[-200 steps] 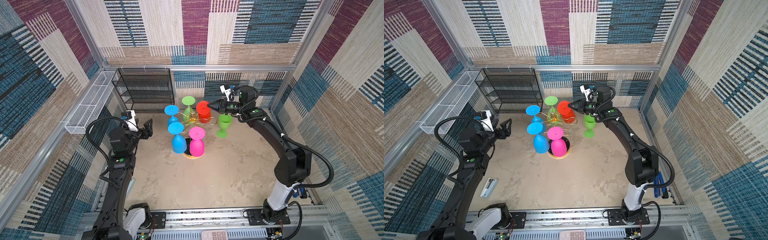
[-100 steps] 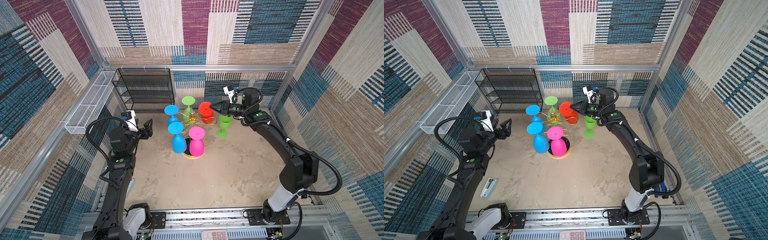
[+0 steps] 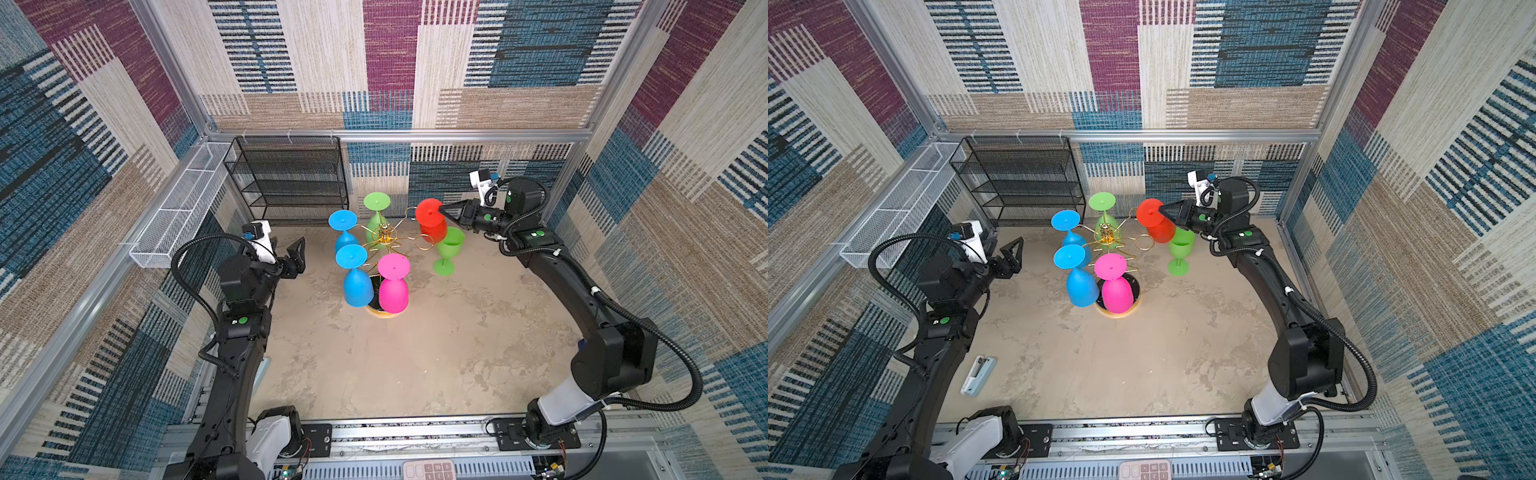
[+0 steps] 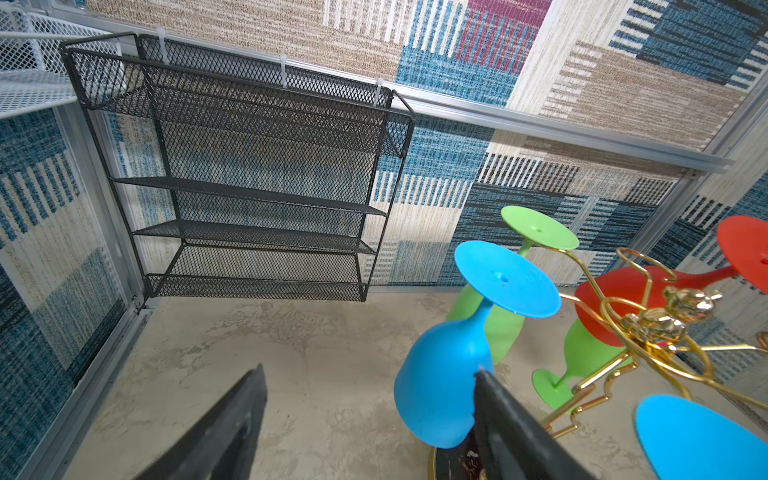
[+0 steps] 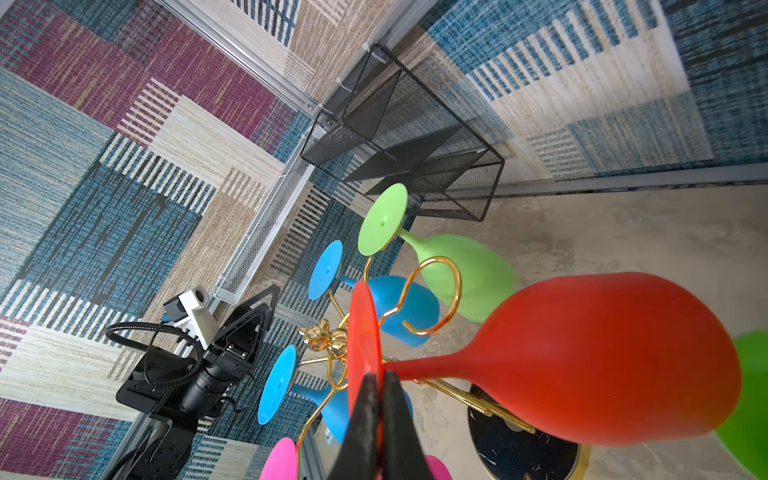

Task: Take the wine glass off the wine glass rack
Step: 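Lift the red glass off the rack hook with the right gripper, then bring the red glass toward the left gripper while the left gripper reaches to grasp it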

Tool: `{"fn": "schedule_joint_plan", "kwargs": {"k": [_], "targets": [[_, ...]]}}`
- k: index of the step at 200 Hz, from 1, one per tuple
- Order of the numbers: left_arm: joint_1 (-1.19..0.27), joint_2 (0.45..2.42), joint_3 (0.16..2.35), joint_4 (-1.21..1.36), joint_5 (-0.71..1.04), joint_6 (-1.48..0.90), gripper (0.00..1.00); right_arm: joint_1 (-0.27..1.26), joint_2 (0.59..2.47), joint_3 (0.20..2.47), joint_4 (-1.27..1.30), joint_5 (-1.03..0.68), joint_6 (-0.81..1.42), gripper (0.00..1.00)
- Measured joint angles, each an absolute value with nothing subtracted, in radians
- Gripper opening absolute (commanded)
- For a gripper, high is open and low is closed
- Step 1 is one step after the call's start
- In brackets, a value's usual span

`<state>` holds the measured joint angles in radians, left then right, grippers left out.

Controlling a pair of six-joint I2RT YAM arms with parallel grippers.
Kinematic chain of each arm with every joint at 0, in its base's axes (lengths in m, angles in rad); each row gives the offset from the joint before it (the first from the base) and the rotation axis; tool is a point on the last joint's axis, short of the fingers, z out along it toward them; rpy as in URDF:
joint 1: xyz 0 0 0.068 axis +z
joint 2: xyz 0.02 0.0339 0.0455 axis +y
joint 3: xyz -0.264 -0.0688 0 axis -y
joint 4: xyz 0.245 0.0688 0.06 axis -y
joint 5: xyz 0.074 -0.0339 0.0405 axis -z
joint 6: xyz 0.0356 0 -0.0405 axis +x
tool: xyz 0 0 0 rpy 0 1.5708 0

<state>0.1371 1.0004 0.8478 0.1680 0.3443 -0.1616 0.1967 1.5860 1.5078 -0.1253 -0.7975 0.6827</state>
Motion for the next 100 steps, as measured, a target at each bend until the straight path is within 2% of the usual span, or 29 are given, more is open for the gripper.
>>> {"fn": "schedule_joint_plan", "kwargs": {"k": [45, 100], "targets": [[0.138, 1.01, 0.888, 0.169, 0.435, -0.217, 0.73, 0.17, 1.511, 1.51, -0.144, -0.721, 0.635, 0.0], [0.093, 1.061, 1.013, 0.28, 0.751, -0.469, 0.66, 0.169, 1.442, 1.539, -0.157, -0.672, 0.516, 0.0]]}}
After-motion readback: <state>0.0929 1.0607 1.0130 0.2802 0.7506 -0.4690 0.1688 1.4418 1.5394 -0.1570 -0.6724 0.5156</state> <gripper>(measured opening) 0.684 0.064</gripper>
